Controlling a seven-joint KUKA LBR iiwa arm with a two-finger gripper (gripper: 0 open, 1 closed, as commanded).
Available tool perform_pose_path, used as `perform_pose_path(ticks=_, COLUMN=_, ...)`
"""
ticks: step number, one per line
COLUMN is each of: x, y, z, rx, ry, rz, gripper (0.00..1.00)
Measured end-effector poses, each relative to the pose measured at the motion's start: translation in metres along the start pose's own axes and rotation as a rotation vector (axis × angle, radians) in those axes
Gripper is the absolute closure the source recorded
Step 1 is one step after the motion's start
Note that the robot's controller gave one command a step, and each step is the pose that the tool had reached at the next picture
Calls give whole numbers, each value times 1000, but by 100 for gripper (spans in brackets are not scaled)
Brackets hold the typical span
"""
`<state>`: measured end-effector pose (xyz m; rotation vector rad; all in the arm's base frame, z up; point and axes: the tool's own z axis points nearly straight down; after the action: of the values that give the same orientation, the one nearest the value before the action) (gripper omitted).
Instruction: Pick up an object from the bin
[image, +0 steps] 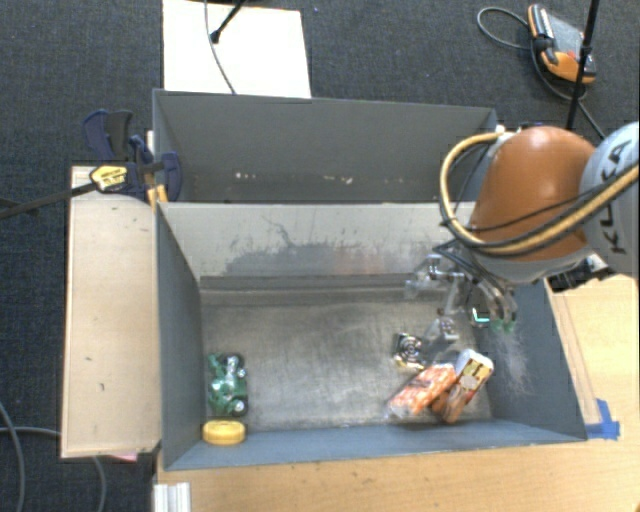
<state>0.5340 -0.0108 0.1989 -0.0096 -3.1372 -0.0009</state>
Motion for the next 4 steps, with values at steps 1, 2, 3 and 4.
perform_pose_path(ticks=1, x=-2, y=0, z=-4, rx=0, ry=-8, rz=0, gripper=0)
perform_pose_path(ticks=2, x=16, y=-19, z=38, rx=1, ry=-10, rz=-127, gripper=0)
perform_pose_path(ticks=3, x=25, y=-52, z=50, rx=1, ry=-5, rz=-481, gripper=0)
perform_pose_path(ticks=4, x=41, y=-62, z=70, rx=1, ry=-6, rz=-531, gripper=0)
